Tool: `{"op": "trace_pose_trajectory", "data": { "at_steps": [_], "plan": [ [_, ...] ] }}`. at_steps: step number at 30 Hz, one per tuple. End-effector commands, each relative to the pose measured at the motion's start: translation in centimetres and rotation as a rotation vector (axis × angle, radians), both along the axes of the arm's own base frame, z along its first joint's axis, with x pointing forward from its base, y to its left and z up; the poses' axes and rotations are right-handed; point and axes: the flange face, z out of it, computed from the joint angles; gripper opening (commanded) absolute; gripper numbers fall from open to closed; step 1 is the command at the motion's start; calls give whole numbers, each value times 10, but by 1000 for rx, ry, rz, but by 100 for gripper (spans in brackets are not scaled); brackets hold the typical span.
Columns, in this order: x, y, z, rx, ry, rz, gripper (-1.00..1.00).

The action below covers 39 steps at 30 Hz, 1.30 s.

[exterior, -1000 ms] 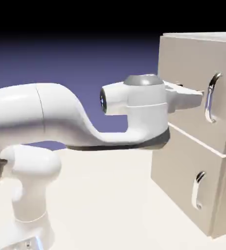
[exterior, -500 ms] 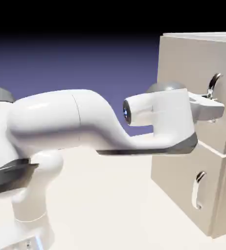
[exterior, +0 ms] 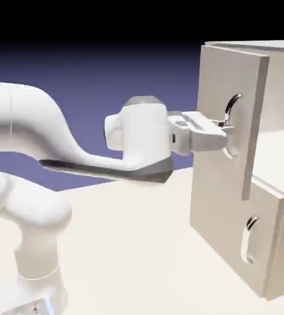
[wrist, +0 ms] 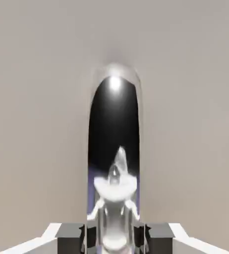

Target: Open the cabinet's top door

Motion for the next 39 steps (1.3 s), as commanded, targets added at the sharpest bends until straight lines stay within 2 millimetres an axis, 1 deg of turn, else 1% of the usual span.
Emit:
{"op": "trace_pose_trajectory", "data": {
  "at_steps": [1, 9, 17, 24, 30, 35, 39],
  "plan": [
    [-6, 6, 0, 1, 0, -23, -100],
    [-52, 53, 0, 1, 0, -197, -100],
    [-83, 99, 0, 1, 0, -345, -100],
    [-104, 141, 0, 1, 0, -469, -100],
    [-118, 180, 0, 1, 0, -579, -100],
    [-127, 218, 0, 1, 0, -680, -100],
    [-132, 252, 0, 1, 0, -772, -100]
  ]
}}
